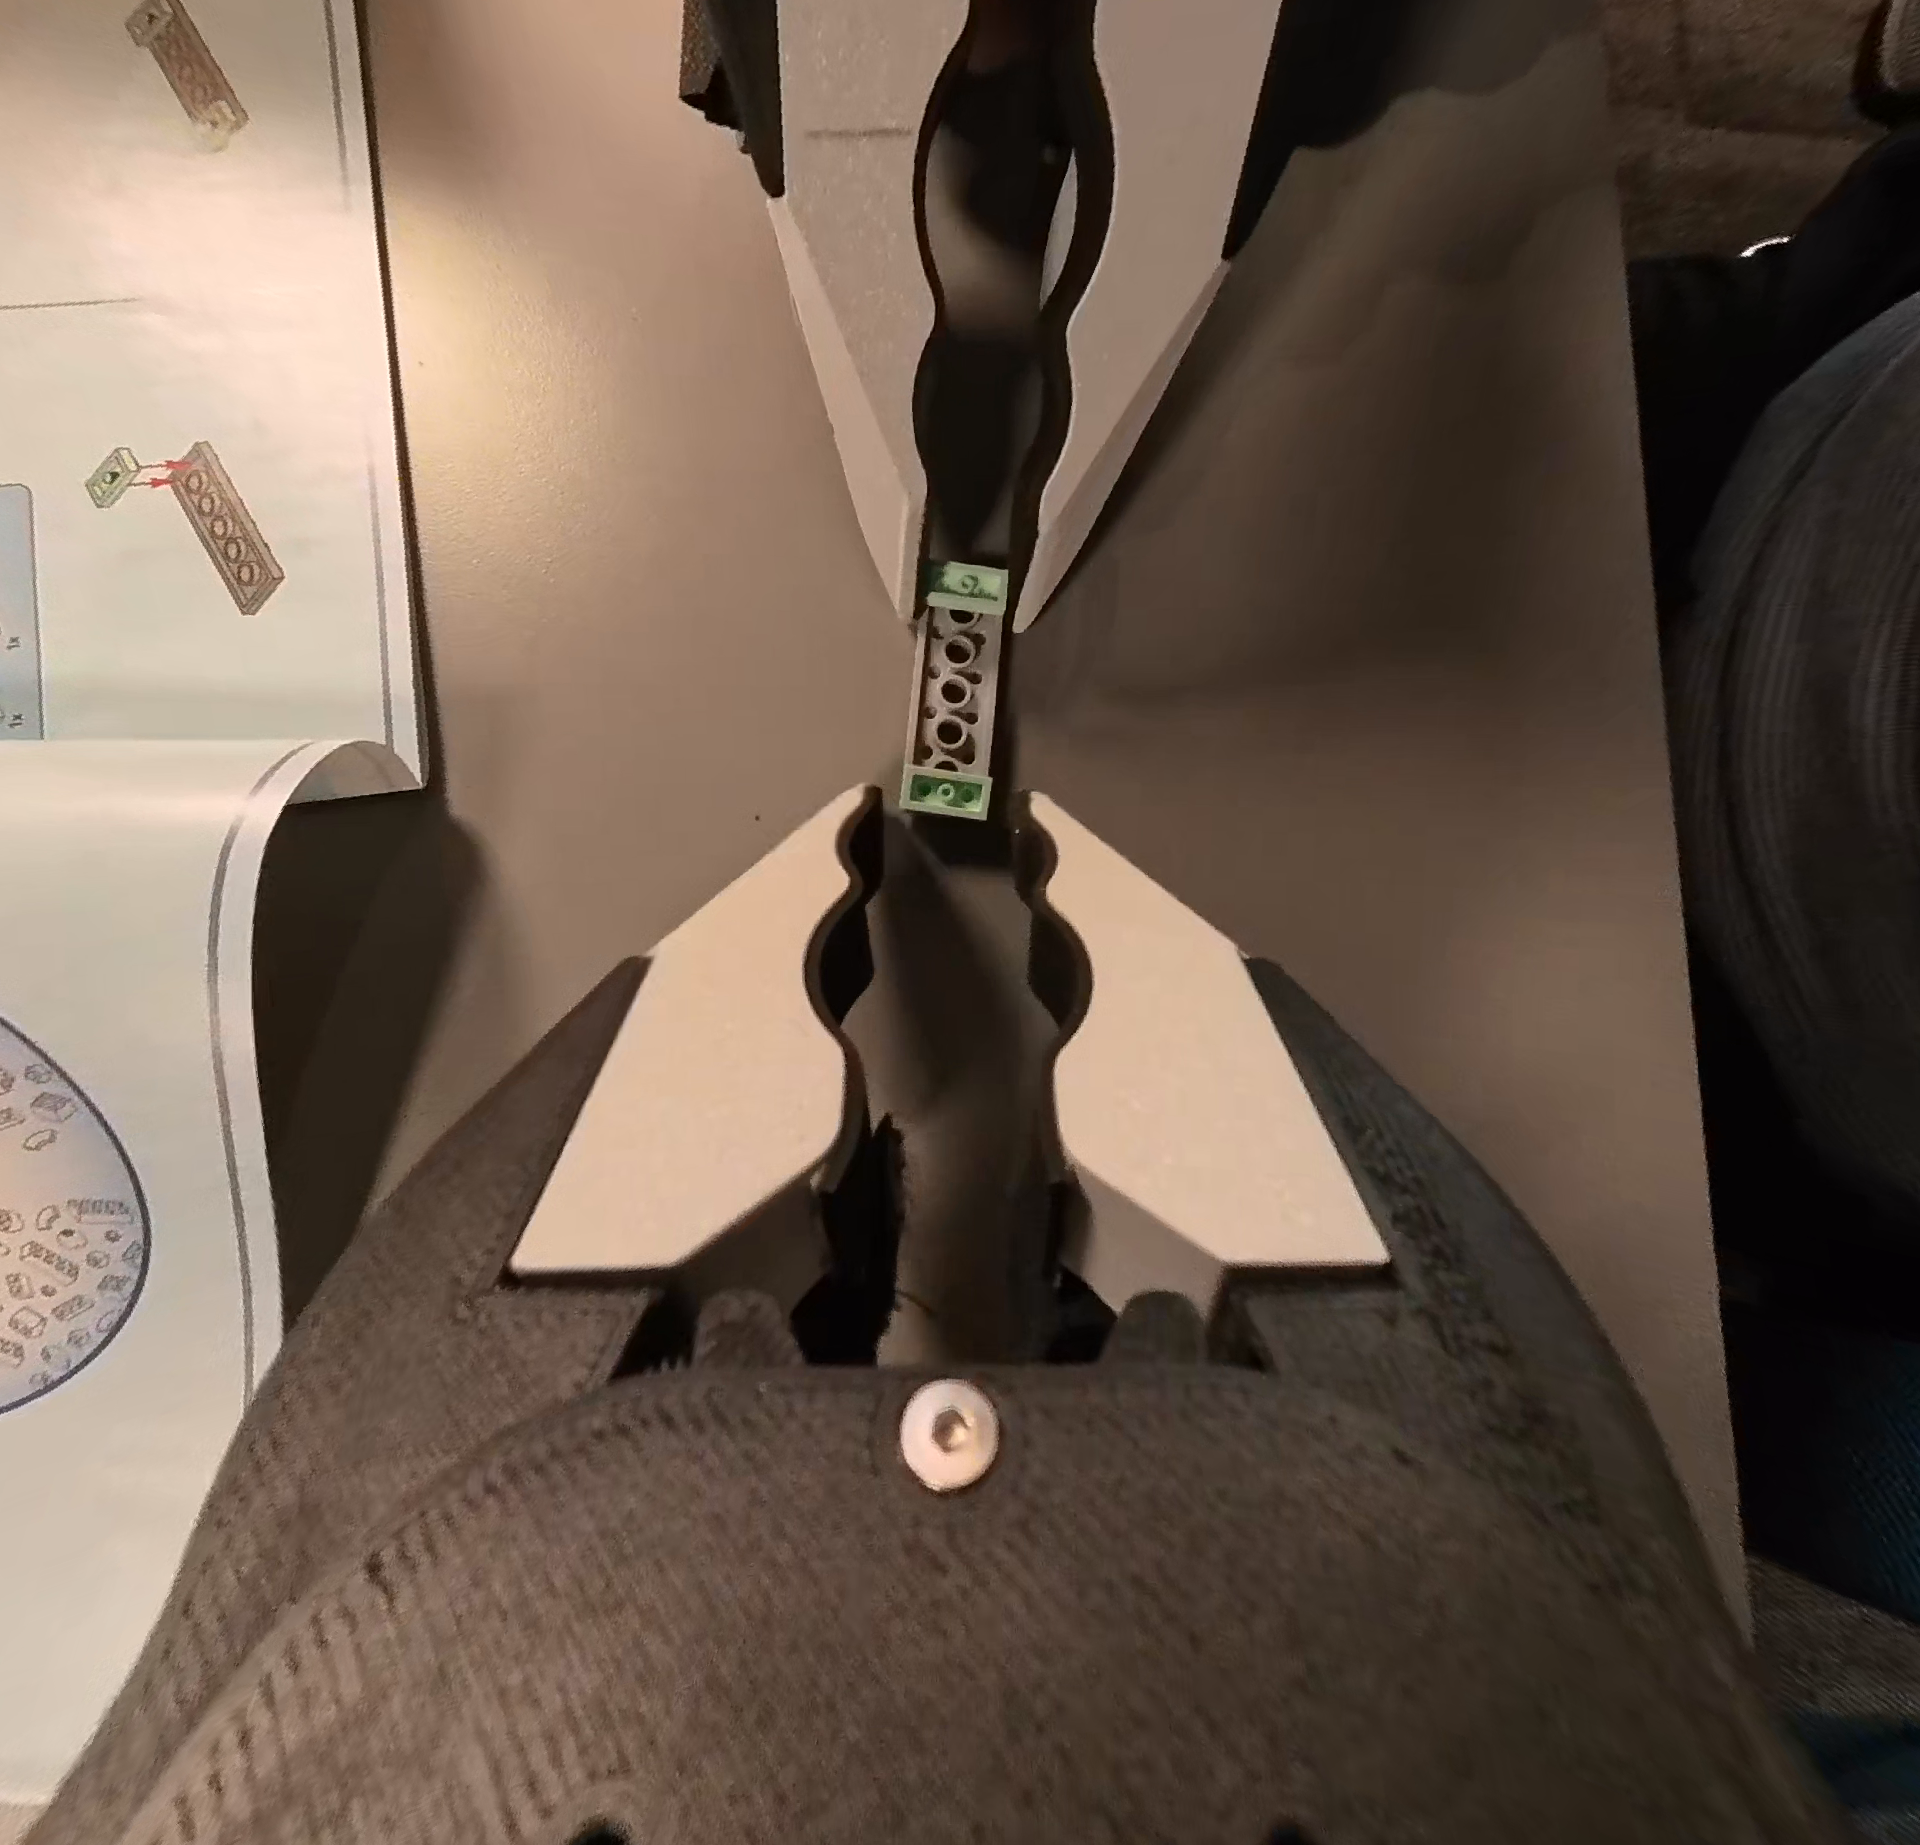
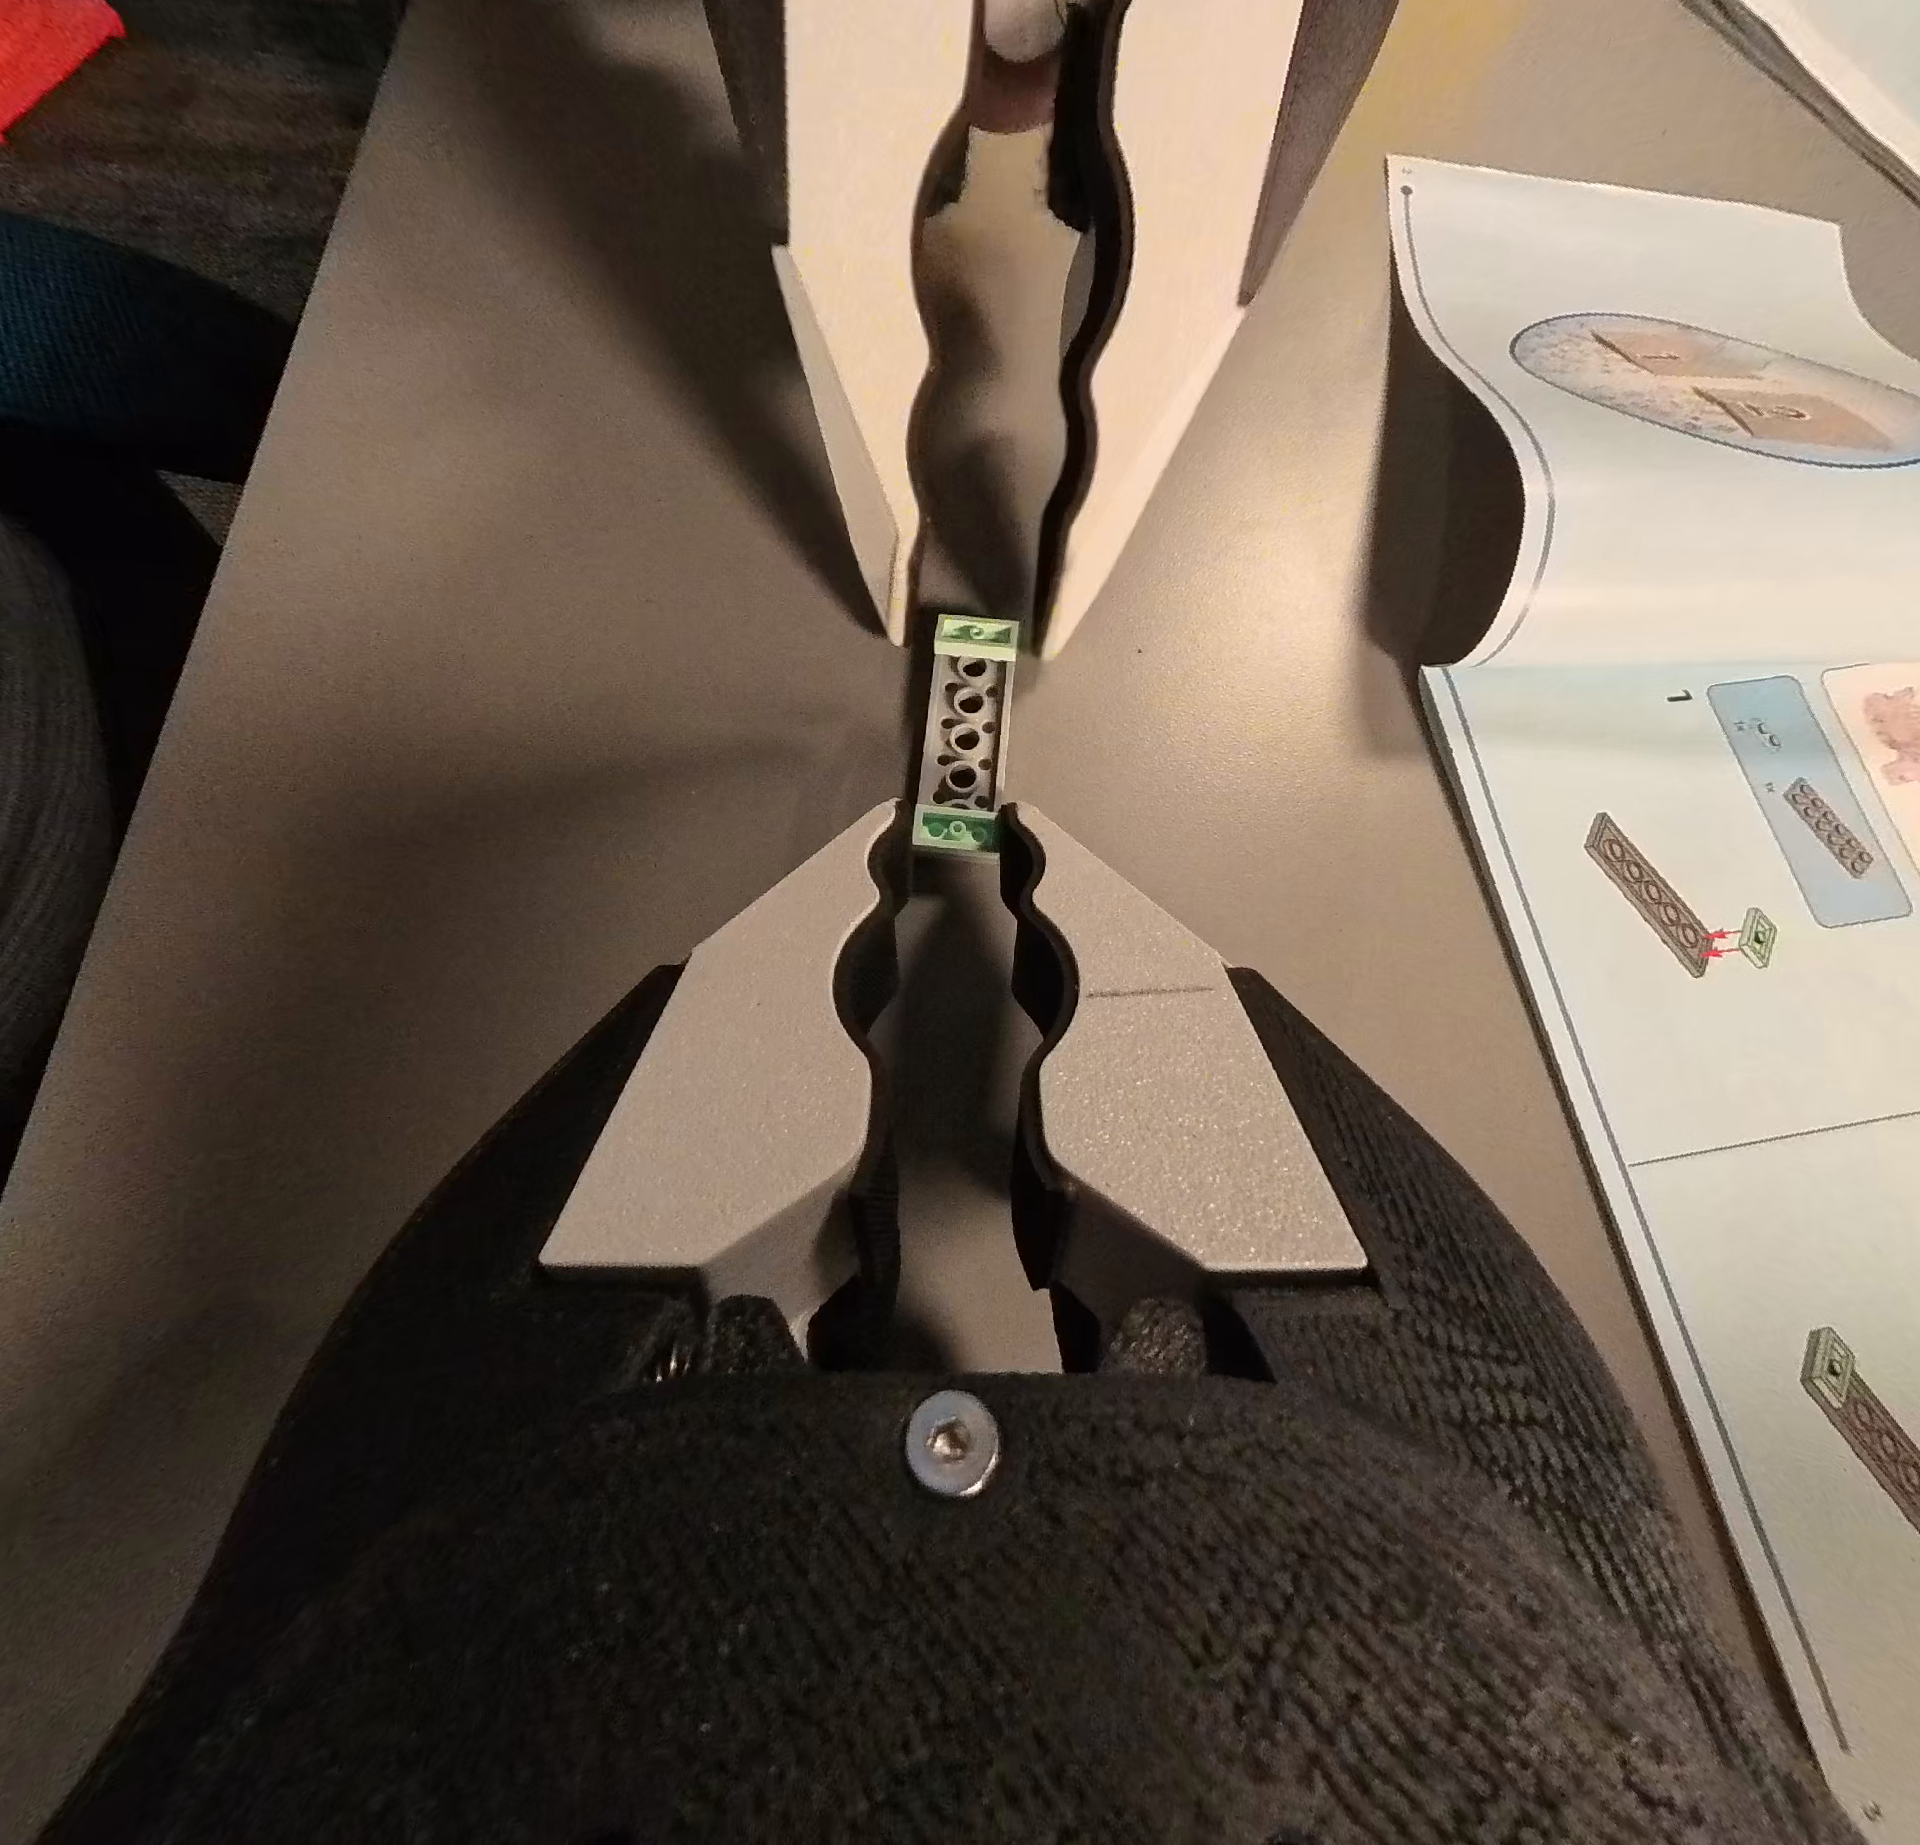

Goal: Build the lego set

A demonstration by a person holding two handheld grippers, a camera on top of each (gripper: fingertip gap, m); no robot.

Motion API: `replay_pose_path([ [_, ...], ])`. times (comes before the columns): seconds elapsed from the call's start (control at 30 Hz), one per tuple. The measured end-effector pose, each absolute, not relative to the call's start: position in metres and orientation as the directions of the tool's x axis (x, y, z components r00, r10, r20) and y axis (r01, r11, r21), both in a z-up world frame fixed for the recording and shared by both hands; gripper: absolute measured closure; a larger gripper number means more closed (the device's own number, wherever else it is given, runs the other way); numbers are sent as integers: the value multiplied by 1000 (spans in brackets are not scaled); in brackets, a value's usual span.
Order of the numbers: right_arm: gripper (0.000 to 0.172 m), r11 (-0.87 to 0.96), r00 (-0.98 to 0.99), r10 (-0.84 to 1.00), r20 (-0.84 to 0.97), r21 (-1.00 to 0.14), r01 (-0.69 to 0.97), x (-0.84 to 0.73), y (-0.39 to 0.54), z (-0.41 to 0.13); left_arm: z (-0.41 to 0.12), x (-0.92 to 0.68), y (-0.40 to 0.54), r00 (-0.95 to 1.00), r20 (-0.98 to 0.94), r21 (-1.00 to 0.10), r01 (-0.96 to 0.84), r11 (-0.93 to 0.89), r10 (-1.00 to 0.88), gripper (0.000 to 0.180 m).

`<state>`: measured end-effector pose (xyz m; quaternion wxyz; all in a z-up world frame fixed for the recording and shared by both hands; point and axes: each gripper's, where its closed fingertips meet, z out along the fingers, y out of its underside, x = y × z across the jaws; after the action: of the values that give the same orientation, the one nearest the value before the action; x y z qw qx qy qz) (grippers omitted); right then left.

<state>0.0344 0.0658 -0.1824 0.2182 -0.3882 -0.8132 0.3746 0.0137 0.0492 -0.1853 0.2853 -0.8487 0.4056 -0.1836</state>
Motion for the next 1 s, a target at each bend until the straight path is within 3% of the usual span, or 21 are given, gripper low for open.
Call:
replay_pose_path([
  [0.17, 157, 415, -594, 802, 67, -777, 473, 34, 67, -182, -175, 11, 53, 655, 19, -684, -542, -488, -755, 143],
  [0.27, 157, 417, -579, 812, 74, -768, 486, 34, 70, -182, -174, 3, 57, 656, -227, -681, -635, -365, -719, 132],
  [0.43, 158, 409, -546, 832, 100, -776, 480, 34, 75, -168, -164, 0, 57, 439, -716, -480, -874, -74, -542, 126],
  [0.53, 158, 402, -537, 838, 101, -780, 480, 36, 76, -163, -160, 9, 57, 254, -876, -296, -954, 42, -409, 126],
  [0.67, 158, 393, -542, 836, 92, -789, 472, 36, 73, -160, -164, 13, 64, 82, -949, -107, -992, 67, -305, 139],
  [1.0, 158, 386, -555, 829, 70, -790, 476, 37, 68, -164, -163, 12, 73, 7, -971, -22, -998, 59, -237, 158],
])
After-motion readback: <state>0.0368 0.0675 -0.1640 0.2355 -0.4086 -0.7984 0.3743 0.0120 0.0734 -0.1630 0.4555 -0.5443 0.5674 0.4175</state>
